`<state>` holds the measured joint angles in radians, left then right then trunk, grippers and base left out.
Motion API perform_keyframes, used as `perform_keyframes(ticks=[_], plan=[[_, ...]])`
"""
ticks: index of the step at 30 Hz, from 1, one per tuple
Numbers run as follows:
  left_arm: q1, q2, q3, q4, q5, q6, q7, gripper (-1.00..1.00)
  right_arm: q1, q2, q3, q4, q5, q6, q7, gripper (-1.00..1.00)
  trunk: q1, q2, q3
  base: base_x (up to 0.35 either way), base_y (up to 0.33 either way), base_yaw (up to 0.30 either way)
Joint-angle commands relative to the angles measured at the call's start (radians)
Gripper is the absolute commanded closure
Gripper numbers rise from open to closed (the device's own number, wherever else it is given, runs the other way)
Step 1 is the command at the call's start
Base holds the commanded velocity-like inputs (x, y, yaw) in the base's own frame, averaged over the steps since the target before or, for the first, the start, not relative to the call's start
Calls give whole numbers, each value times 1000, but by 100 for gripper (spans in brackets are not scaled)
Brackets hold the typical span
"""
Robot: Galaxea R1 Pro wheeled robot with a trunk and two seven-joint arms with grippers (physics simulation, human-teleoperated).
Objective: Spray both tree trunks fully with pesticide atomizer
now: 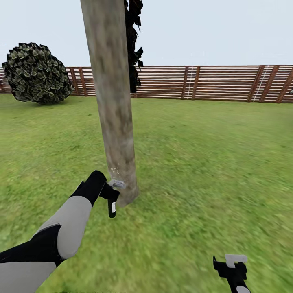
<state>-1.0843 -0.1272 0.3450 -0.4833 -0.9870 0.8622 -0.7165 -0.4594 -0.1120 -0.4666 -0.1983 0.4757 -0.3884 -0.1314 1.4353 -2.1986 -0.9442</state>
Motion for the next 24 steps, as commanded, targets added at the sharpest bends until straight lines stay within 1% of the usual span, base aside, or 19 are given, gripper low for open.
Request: perform_keyframes(ticks=[1, 9, 17, 20, 24], plan=[[-1, -2, 8, -1, -10, 3, -7, 100, -1, 0, -6, 1, 11, -4, -3, -100, 0, 0, -1, 81, -272, 273], [-1, -2, 9, -1, -10, 3, -5, 100, -1, 0, -6, 2, 11, -4, -4, -100, 0, 0, -1, 150, -249, 277], [-2, -2, 12, -1, -10, 5, -4, 100, -1, 1, -6, 2, 11, -3, -3, -100, 0, 0, 2, 16, -271, 262], [-1, -2, 12, -1, -10, 18, -4, 100, -1, 1, -6, 2, 11, -3, -3, -100, 0, 0, 5, 0, -273, 222], [-1, -2, 12, -2, -10, 23, -5, 100, -1, 1, -6, 2, 11, -4, -3, -100, 0, 0, 7, 0, -273, 98]])
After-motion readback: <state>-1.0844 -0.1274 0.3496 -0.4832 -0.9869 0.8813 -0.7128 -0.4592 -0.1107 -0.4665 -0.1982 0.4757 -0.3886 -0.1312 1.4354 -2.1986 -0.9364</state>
